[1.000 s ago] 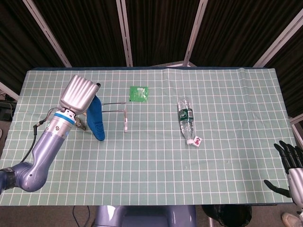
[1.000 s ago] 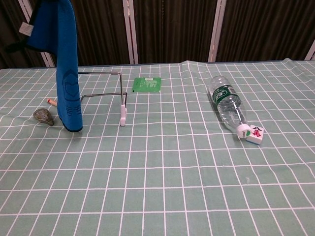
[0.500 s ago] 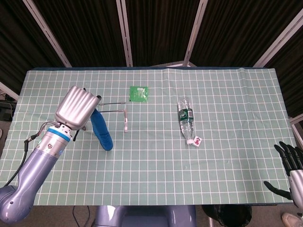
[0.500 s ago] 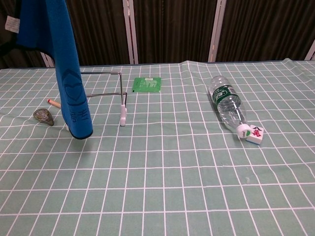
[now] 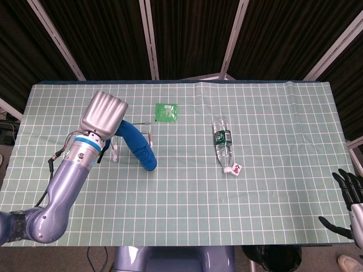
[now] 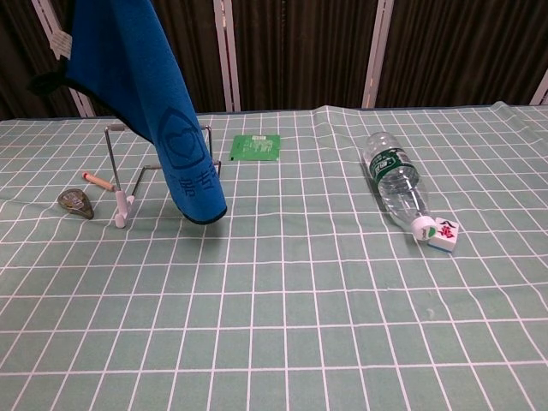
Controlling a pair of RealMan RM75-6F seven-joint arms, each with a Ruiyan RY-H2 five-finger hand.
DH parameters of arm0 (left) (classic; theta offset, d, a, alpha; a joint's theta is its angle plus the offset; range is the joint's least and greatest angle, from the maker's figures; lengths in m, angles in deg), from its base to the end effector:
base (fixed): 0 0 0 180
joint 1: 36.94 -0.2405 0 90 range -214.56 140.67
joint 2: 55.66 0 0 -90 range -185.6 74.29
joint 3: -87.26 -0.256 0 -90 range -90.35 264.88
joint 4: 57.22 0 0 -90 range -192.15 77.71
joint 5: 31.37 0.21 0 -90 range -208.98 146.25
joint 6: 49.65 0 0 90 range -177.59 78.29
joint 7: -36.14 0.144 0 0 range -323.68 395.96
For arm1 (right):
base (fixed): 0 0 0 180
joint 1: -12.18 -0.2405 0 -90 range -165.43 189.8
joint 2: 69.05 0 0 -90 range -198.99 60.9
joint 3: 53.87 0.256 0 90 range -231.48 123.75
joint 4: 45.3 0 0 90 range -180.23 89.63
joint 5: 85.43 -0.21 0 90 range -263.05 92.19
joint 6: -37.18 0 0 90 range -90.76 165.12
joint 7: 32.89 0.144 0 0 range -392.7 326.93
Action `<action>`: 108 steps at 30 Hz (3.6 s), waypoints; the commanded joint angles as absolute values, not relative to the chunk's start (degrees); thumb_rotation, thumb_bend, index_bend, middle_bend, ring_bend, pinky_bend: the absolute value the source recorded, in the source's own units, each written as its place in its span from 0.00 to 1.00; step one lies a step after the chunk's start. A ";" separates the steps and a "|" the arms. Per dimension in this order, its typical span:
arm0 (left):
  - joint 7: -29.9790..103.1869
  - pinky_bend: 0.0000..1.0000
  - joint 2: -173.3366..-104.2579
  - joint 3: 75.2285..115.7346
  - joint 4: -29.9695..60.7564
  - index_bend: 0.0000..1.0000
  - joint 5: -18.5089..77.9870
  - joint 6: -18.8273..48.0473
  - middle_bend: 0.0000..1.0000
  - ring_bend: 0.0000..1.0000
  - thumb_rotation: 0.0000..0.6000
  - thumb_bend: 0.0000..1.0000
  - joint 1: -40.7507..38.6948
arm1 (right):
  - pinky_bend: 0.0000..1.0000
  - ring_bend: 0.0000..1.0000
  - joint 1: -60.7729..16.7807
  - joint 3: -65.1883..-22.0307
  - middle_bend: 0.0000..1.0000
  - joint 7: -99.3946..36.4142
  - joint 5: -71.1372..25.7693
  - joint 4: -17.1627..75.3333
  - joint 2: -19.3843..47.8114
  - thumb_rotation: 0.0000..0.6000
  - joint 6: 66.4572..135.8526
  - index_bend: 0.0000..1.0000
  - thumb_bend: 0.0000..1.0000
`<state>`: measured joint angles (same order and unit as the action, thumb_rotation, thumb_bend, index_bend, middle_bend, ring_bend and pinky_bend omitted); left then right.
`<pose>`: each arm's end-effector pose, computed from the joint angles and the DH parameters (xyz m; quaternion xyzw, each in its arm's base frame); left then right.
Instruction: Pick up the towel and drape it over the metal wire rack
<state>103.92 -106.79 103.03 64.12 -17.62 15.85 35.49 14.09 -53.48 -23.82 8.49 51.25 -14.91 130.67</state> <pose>0.0002 0.3656 0.1657 -0.7661 -0.1610 -0.2174 0.5830 -0.3015 -0.1348 0.2110 0.5843 -0.3821 0.4271 0.5746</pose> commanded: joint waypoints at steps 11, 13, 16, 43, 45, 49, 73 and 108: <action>104.61 1.00 -100.31 102.21 67.62 0.91 -23.09 16.01 0.96 0.95 1.00 0.86 38.20 | 0.00 0.00 14.00 -53.23 0.00 -23.34 8.06 51.36 -15.11 1.00 130.41 0.00 0.00; 106.27 1.00 -98.93 102.26 69.26 0.91 -25.72 17.63 0.96 0.95 1.00 0.86 39.45 | 0.00 0.00 14.00 -53.20 0.00 -23.25 8.02 51.32 -15.16 1.00 130.41 0.00 0.00; 109.12 1.00 -97.28 102.49 71.50 0.91 -31.17 20.54 0.96 0.95 1.00 0.86 41.71 | 0.00 0.00 14.01 -53.21 0.00 -22.95 8.17 51.23 -15.24 1.00 130.50 0.00 0.00; 110.49 1.00 -116.63 99.00 49.68 0.91 -34.82 18.84 0.96 0.95 1.00 0.86 45.94 | 0.00 0.00 13.19 -52.62 0.00 -24.67 5.77 50.81 -14.32 1.00 128.02 0.00 0.00; 110.47 1.00 -117.71 98.74 47.74 0.91 -35.07 18.00 0.96 0.95 1.00 0.86 45.83 | 0.00 0.00 13.10 -52.51 0.00 -24.75 5.38 50.73 -14.24 1.00 127.74 0.00 0.00; 108.84 1.00 -120.25 97.86 42.49 0.91 -33.56 14.71 0.96 0.95 1.00 0.86 44.59 | 0.00 0.00 12.80 -52.33 0.00 -25.00 4.49 50.51 -14.02 1.00 126.81 0.00 0.00; 83.52 1.00 -139.20 99.61 4.10 0.83 -17.26 -10.66 0.94 0.92 1.00 0.86 37.30 | 0.00 0.00 11.39 -51.12 0.00 -29.13 -0.57 49.80 -11.96 1.00 122.57 0.00 0.00; 42.70 0.59 -131.85 107.04 17.92 0.00 19.51 -9.59 0.26 0.49 1.00 0.20 17.54 | 0.00 0.00 11.57 -51.75 0.00 -29.37 1.23 49.94 -11.66 1.00 123.19 0.00 0.00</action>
<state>45.57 -136.91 107.77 11.12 13.28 -14.73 22.69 11.49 -51.64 -29.67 0.80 49.93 -11.56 122.86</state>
